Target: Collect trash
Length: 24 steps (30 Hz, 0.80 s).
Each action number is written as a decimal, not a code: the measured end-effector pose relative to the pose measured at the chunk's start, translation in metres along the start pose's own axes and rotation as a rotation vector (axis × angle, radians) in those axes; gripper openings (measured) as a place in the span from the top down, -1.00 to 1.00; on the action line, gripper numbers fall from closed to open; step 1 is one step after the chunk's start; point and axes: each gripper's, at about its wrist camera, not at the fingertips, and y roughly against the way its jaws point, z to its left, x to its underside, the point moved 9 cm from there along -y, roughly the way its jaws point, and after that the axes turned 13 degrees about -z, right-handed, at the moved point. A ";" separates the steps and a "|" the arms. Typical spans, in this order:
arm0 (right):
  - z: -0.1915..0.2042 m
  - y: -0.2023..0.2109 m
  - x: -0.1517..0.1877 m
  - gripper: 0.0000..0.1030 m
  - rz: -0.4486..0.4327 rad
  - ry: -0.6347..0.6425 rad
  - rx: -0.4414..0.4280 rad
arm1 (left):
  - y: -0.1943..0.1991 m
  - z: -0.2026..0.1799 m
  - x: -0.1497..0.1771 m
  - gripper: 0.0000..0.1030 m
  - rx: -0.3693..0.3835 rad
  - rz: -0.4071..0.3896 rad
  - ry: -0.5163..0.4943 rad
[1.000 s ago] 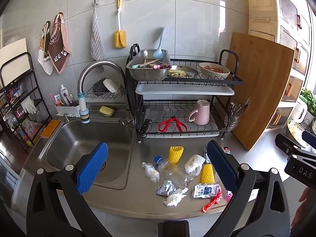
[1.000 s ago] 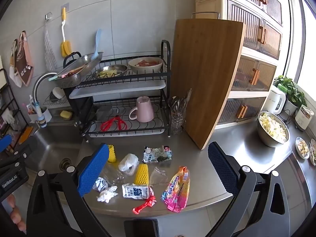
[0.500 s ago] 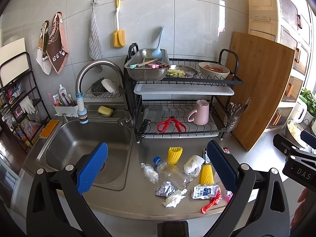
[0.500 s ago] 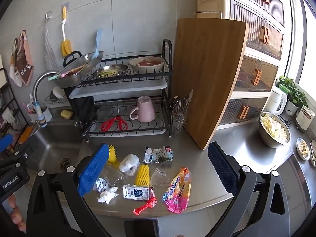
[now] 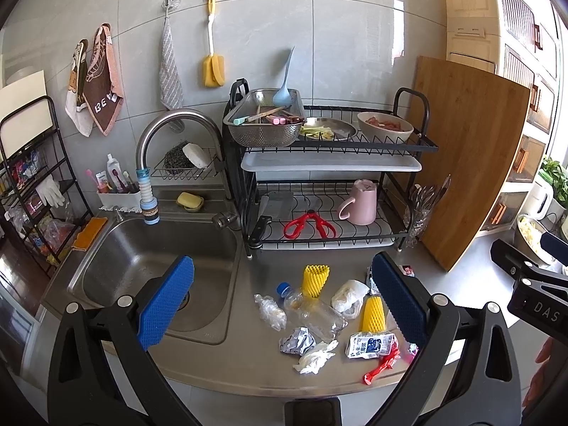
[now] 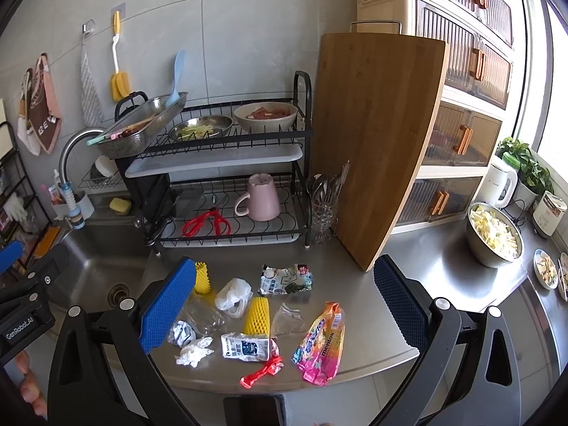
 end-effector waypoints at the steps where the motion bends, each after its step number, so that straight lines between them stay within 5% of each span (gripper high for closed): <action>1: 0.000 0.000 0.000 -0.94 0.000 -0.001 0.000 | 0.000 -0.001 0.000 -0.85 0.000 0.000 -0.001; 24: 0.000 -0.002 0.001 -0.94 0.006 -0.005 -0.005 | 0.000 0.001 0.000 -0.85 -0.008 0.000 0.001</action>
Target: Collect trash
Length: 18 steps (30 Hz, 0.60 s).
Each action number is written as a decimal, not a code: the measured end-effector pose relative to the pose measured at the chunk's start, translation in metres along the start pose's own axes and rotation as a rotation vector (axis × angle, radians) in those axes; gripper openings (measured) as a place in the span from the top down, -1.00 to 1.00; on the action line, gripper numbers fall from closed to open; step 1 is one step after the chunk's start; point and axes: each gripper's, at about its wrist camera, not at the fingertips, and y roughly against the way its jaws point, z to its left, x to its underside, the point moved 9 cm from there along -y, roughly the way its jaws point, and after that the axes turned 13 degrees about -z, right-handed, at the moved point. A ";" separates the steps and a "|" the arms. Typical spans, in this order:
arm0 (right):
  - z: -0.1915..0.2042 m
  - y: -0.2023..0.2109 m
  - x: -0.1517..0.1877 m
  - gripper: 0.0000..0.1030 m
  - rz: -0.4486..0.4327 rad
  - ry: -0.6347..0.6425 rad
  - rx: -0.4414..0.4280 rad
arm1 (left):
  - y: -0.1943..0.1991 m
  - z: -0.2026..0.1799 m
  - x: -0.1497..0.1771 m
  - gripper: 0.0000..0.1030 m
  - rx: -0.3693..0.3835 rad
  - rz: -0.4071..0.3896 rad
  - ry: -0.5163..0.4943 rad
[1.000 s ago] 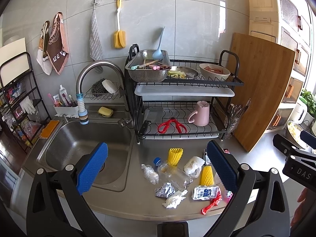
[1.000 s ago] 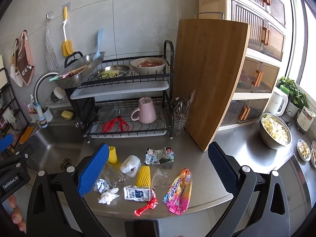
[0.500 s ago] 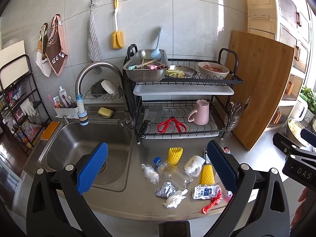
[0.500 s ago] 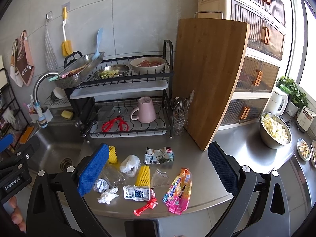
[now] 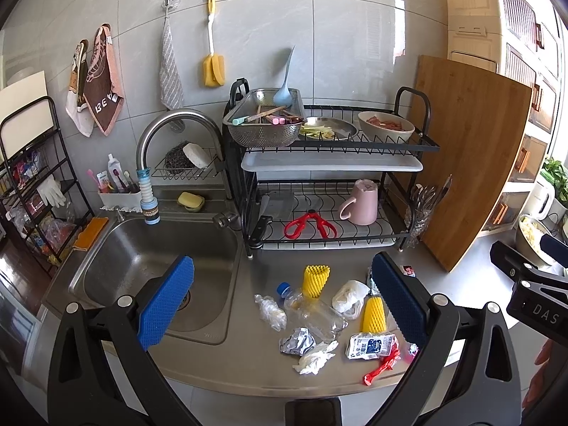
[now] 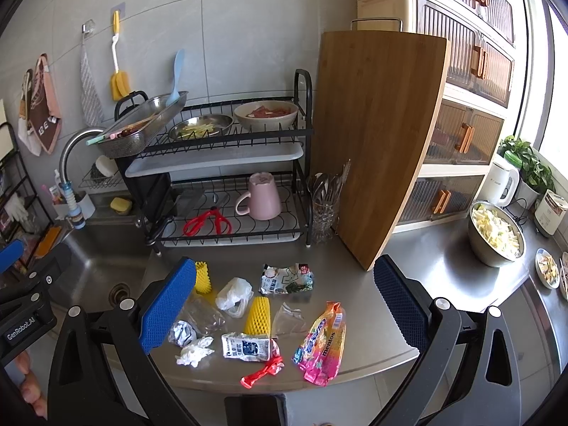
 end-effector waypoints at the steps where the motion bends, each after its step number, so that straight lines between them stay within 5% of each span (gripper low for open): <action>1: 0.000 0.000 0.000 -0.94 -0.001 -0.001 0.000 | 0.000 0.001 0.000 -0.85 -0.001 0.000 0.001; 18: 0.003 -0.006 -0.001 -0.94 0.007 0.006 0.003 | -0.006 0.004 0.001 -0.85 -0.005 0.007 0.010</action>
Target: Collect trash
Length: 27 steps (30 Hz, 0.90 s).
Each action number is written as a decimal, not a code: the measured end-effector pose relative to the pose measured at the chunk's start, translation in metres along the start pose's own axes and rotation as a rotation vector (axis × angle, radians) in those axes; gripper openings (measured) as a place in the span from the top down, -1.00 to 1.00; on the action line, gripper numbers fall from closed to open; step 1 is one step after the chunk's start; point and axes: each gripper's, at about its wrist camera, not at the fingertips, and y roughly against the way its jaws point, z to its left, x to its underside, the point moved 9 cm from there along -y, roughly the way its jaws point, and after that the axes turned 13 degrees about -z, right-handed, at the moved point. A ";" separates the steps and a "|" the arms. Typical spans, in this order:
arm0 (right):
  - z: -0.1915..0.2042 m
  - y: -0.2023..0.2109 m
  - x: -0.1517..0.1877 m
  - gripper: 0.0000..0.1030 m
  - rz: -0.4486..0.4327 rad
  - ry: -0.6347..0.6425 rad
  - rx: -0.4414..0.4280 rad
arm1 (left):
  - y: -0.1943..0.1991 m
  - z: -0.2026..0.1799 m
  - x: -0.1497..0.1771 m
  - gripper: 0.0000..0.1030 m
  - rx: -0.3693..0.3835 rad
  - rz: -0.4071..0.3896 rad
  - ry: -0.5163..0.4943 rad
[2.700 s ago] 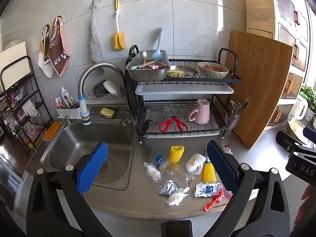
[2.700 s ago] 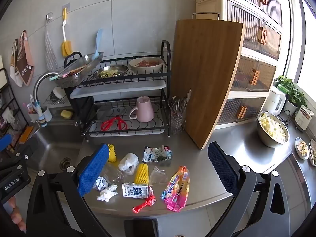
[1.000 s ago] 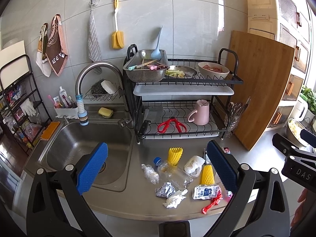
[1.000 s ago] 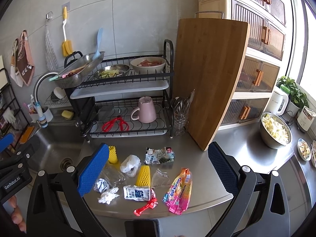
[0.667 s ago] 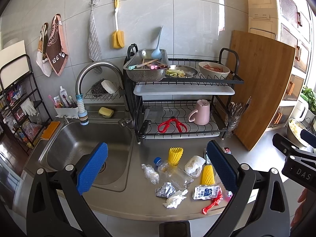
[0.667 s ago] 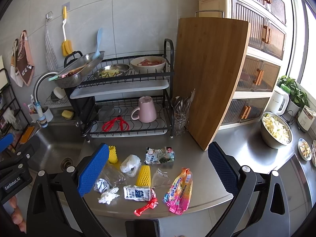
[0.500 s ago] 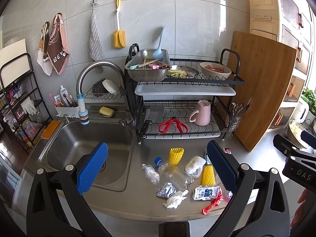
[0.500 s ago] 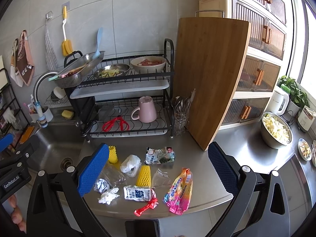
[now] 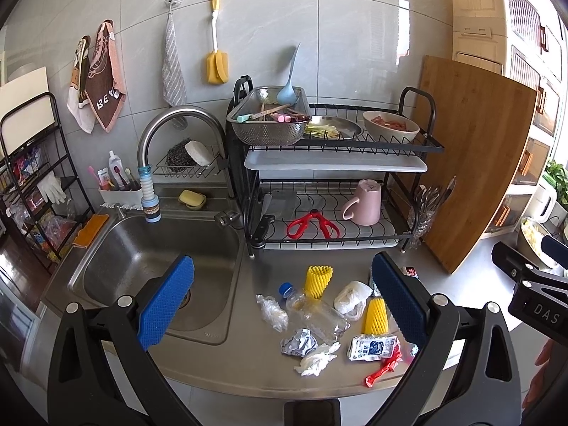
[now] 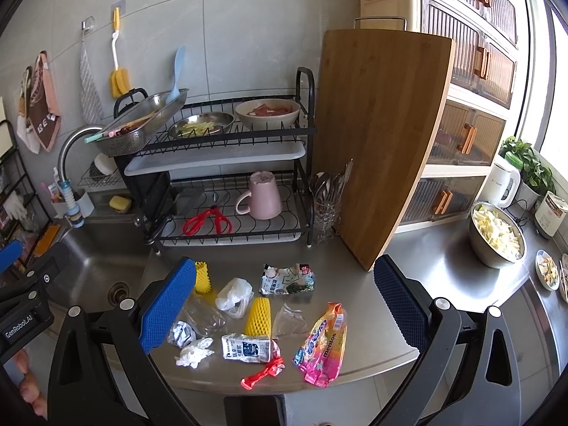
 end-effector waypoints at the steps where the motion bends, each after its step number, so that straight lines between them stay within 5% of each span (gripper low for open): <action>1: 0.000 0.000 0.000 -0.94 0.001 -0.002 0.001 | 0.000 0.000 0.000 -0.85 0.001 0.000 0.001; 19: -0.009 -0.007 0.010 -0.94 0.003 0.037 0.061 | -0.008 0.006 0.008 -0.85 -0.020 0.016 -0.010; 27: -0.032 -0.026 0.049 -0.94 0.055 -0.044 0.058 | -0.029 0.008 0.051 -0.69 0.025 0.089 -0.012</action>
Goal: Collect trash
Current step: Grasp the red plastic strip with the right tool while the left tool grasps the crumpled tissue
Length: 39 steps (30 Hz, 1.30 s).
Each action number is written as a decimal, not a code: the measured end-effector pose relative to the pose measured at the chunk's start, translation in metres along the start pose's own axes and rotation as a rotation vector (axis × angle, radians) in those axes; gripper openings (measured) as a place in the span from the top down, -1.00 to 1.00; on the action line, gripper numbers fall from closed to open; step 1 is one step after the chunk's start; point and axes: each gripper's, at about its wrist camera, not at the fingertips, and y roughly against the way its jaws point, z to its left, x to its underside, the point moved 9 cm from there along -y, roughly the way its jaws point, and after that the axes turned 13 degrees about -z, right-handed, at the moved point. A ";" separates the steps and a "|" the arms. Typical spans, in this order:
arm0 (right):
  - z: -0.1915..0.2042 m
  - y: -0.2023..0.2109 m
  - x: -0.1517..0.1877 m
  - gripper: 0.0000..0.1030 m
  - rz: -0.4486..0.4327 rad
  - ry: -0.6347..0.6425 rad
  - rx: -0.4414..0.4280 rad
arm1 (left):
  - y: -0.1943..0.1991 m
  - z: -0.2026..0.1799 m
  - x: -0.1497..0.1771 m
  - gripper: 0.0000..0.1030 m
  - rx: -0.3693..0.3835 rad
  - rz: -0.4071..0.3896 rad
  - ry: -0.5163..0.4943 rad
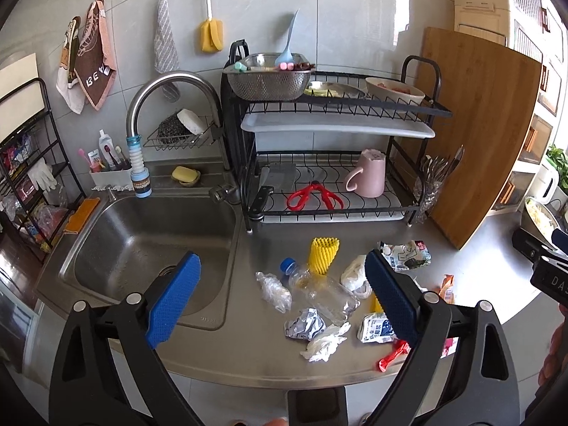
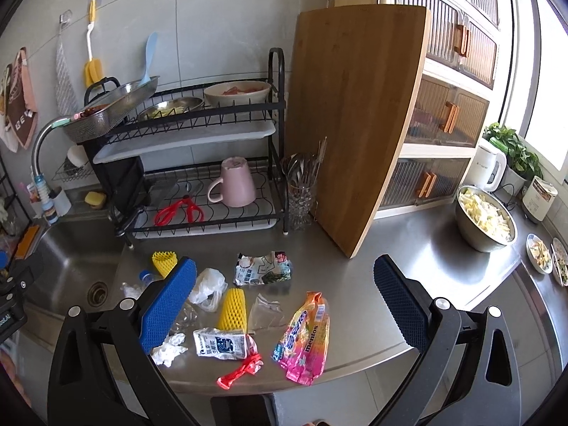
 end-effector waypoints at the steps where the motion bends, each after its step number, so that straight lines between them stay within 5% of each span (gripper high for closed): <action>1: -0.001 -0.004 0.007 -0.94 0.020 -0.015 -0.010 | -0.003 0.000 0.006 -0.69 0.009 0.015 0.002; 17: -0.026 -0.047 0.113 -0.93 0.227 -0.007 0.027 | -0.047 -0.038 0.110 -0.62 0.137 0.197 -0.063; 21: -0.020 -0.055 0.134 -0.67 0.263 0.001 0.015 | -0.056 -0.043 0.134 -0.54 0.162 0.236 -0.071; 26: 0.000 -0.063 0.165 -0.61 0.329 -0.030 -0.048 | -0.063 -0.051 0.157 -0.54 0.192 0.232 -0.125; 28: 0.009 -0.066 0.179 -0.19 0.370 -0.040 -0.074 | -0.065 -0.054 0.167 -0.43 0.211 0.251 -0.137; 31: 0.021 -0.071 0.199 0.10 0.430 -0.080 -0.114 | -0.069 -0.054 0.178 -0.27 0.231 0.272 -0.150; 39: 0.039 -0.086 0.214 0.10 0.440 -0.129 -0.156 | -0.084 -0.056 0.197 -0.15 0.292 0.300 -0.148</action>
